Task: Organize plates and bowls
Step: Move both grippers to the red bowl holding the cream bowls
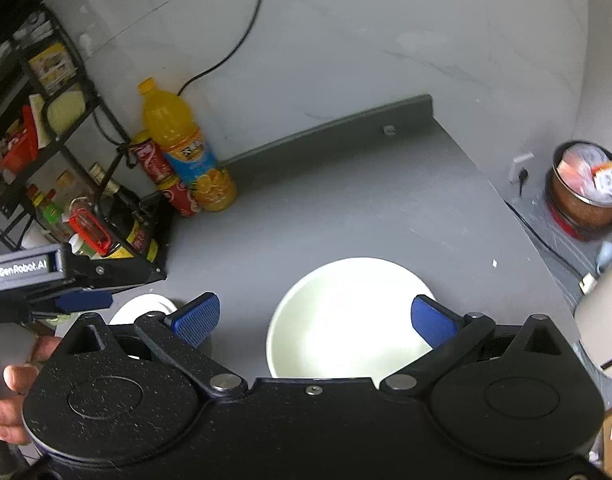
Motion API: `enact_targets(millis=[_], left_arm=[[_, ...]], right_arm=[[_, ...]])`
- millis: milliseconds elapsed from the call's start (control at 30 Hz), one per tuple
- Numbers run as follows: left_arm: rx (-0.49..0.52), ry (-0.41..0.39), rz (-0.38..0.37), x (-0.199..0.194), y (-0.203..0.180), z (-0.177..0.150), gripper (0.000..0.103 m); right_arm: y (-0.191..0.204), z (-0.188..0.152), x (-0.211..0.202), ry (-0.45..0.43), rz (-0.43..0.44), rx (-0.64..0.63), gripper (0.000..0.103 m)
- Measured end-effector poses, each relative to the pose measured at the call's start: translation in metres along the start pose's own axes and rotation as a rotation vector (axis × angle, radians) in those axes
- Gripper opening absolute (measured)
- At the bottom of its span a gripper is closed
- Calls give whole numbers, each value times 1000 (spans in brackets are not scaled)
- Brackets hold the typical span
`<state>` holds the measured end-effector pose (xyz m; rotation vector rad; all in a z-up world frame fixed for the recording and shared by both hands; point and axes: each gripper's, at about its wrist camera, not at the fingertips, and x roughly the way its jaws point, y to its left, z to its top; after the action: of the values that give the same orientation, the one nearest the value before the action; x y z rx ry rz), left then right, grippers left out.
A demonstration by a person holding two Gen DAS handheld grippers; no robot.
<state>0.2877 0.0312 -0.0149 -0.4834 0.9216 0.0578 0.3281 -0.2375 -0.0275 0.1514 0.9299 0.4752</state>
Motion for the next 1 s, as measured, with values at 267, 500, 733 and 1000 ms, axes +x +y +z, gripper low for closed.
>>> enact_targets(millis=[267, 500, 733, 1000], left_arm=[[18, 59, 13, 27, -31, -14, 99], [4, 129, 29, 62, -46, -29, 96], [-37, 154, 47, 91, -48, -43, 93], [-109, 176, 65, 120, -39, -52, 84]], right_arm=[[-37, -2, -7, -13, -6, 53, 103], [-66, -12, 10, 23, 0, 74, 101], [-86, -22, 35, 90, -3, 87, 89], [-95, -26, 67, 151, 7, 88, 82]])
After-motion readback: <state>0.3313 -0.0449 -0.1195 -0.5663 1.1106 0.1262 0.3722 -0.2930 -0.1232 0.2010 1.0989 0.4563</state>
